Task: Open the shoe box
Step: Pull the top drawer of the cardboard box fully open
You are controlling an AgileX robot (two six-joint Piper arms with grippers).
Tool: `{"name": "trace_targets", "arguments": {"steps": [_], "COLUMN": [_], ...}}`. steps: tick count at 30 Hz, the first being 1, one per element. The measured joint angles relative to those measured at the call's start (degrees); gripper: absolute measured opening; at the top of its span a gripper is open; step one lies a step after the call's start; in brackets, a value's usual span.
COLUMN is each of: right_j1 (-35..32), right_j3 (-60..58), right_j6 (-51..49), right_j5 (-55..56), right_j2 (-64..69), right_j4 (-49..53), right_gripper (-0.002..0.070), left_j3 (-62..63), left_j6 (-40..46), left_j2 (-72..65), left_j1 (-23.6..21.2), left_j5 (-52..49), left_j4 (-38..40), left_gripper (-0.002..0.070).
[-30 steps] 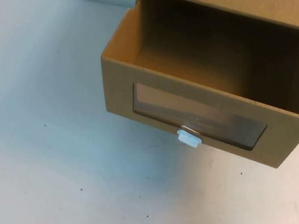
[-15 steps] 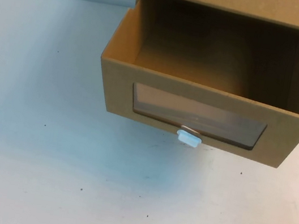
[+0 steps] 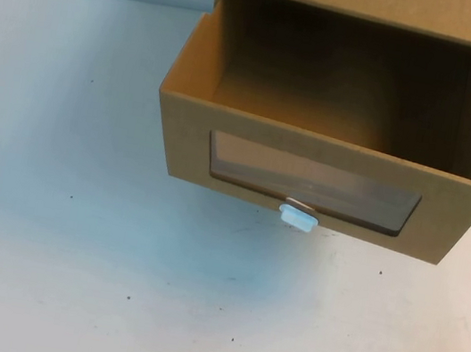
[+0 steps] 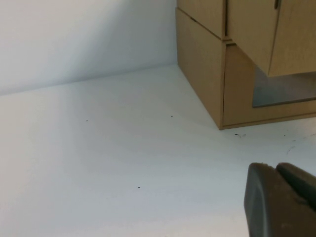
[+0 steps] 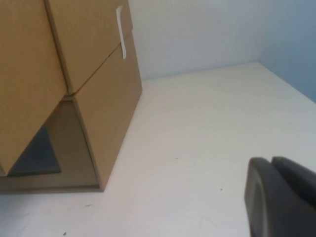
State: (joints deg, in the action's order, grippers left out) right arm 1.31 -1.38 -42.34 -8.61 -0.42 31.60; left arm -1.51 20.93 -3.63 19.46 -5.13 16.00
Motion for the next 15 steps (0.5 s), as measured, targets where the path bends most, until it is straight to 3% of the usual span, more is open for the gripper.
{"name": "trace_targets", "arguments": {"steps": [10,15], "right_j1": [0.88,0.88], "right_j3": [0.00,0.00], "right_j6": [0.40,18.43], "right_j5": [0.48,1.03], "right_j2": [0.00,0.00], "right_j4": [1.21,-13.24], "right_gripper": [-0.0013,-0.0013], "left_j3": [0.00,0.00], "left_j6": [0.00,0.00], "left_j2": [0.00,0.00], "left_j1": [0.00,0.00], "left_j5": [0.00,0.00], "left_j4": [0.00,0.00], "left_gripper": [-0.0004,-0.0004]}}
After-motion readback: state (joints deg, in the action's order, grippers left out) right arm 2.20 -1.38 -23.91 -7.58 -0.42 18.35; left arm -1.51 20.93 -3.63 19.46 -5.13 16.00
